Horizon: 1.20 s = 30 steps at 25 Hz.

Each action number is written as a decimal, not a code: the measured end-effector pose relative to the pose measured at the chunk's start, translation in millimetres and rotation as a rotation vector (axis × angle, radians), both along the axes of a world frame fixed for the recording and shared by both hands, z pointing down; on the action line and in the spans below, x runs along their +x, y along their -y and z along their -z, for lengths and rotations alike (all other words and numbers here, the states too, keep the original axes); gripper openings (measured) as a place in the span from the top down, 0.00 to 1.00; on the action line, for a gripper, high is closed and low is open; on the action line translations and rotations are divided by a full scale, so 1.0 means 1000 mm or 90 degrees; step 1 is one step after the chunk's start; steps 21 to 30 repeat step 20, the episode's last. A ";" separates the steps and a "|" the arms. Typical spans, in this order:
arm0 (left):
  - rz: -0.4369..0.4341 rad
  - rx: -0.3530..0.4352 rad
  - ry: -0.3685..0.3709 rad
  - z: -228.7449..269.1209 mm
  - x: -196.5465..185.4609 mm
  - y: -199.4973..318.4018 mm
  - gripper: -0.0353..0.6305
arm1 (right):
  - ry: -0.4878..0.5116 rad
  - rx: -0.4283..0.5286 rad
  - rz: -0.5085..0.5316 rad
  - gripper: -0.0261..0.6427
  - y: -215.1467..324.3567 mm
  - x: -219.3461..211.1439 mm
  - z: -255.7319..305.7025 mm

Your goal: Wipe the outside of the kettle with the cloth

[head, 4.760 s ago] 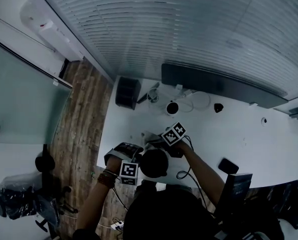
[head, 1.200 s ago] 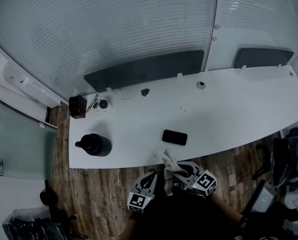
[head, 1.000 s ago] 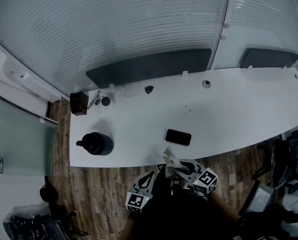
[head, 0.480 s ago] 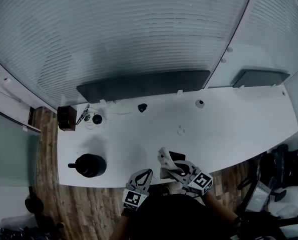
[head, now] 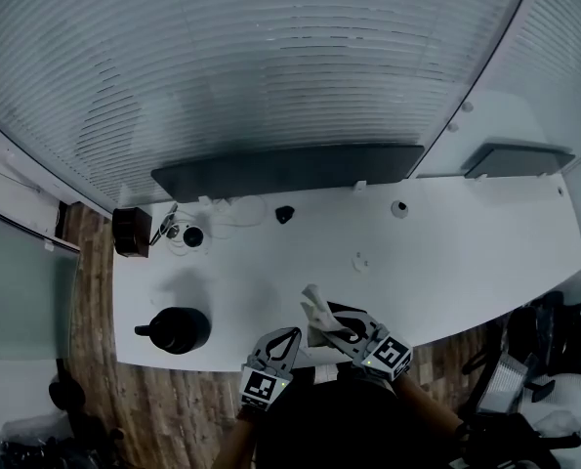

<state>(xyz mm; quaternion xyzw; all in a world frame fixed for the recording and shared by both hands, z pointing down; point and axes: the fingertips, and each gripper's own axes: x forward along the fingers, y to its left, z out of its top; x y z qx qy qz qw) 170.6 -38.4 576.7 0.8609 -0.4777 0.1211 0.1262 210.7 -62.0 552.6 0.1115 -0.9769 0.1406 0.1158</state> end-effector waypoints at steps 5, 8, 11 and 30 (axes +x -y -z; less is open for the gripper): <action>0.027 0.002 0.025 0.001 0.009 0.013 0.94 | 0.012 -0.002 0.030 0.81 0.013 0.012 0.000; 0.058 -0.006 0.005 0.001 0.023 0.024 0.94 | 0.014 0.005 0.047 0.81 0.024 0.026 0.002; 0.077 -0.015 -0.006 0.001 0.039 0.033 0.94 | 0.019 0.009 0.047 0.81 0.034 0.041 0.004; 0.047 -0.003 0.018 0.003 0.087 0.060 0.94 | 0.036 0.016 0.041 0.81 0.056 0.086 0.006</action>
